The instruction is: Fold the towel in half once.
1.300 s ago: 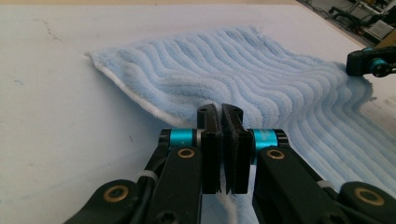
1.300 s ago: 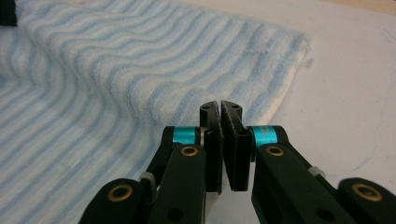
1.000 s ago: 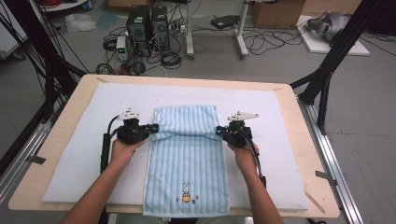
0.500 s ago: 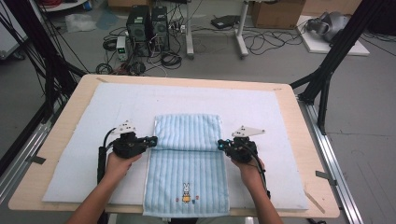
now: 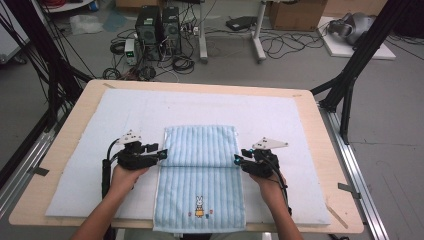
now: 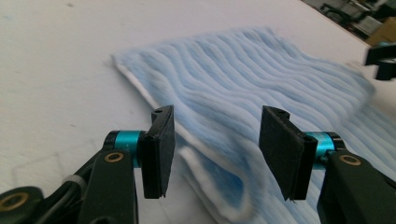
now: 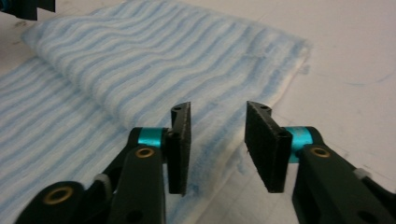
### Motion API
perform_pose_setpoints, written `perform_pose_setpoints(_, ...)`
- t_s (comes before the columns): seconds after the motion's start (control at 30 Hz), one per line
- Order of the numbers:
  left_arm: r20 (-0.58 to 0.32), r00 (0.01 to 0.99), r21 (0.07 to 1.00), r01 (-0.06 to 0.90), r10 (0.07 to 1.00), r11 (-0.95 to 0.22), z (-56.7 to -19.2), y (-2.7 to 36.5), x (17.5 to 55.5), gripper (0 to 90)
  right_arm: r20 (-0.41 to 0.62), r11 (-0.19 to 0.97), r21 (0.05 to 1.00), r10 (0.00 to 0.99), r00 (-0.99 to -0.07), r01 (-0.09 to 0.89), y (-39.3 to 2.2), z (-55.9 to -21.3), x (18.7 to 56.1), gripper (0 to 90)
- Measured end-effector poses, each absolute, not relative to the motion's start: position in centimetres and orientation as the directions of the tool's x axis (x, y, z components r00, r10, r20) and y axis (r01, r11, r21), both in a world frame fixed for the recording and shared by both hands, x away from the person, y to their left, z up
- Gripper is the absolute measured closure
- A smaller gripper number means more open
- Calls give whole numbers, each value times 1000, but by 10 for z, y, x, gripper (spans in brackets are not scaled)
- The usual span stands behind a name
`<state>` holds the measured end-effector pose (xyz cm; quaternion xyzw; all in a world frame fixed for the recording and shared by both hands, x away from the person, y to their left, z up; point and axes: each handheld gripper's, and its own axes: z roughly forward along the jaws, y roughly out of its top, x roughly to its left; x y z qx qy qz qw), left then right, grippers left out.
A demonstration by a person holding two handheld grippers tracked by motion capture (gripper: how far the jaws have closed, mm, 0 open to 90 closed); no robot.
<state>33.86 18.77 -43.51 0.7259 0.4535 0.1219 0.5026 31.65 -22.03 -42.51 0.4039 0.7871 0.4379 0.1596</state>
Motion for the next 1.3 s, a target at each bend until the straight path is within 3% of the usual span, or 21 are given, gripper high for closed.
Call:
perform_pose_setpoints(0.17,-277,524,822,563,805,-83,-433,180,366,449,109,273,819,790,-604,505,-224,-426,319,530)
perform_pose_setpoints(0.43,-250,520,794,593,817,-134,-442,163,384,458,130,216,809,841,-526,546,-226,-432,338,358)
perform_pose_setpoints(0.5,-228,548,784,594,805,-183,-445,158,383,524,127,213,805,850,-511,553,-225,-432,347,354)
perform_pose_setpoints(0.6,-117,600,781,547,791,-300,-448,152,380,750,117,228,787,858,-501,574,-219,-433,362,359)
perform_pose_setpoints(0.63,-126,600,781,552,790,-294,-448,151,380,817,105,242,783,857,-504,574,-216,-434,367,384)
perform_pose_setpoints(0.7,-128,601,781,551,789,-293,-448,151,380,848,110,259,767,849,-517,587,-209,-436,376,492)
perform_pose_setpoints(0.97,-185,566,797,565,803,-214,-449,158,386,861,23,357,709,850,-526,608,-184,-442,403,572)
perform_pose_setpoints(1.03,-193,562,802,563,804,-201,-449,160,387,862,2,374,710,847,-532,597,-180,-443,406,640)
perform_pose_setpoints(1.1,-208,557,803,567,804,-185,-449,162,387,861,16,389,701,829,-559,597,-177,-441,408,850)
perform_pose_setpoints(1.17,-214,557,810,560,802,-173,-446,163,386,861,-14,409,700,827,-562,585,-174,-440,406,857)
perform_pose_setpoints(1.3,-248,563,826,548,788,-131,-439,168,383,861,39,367,722,824,-565,586,-178,-436,403,856)
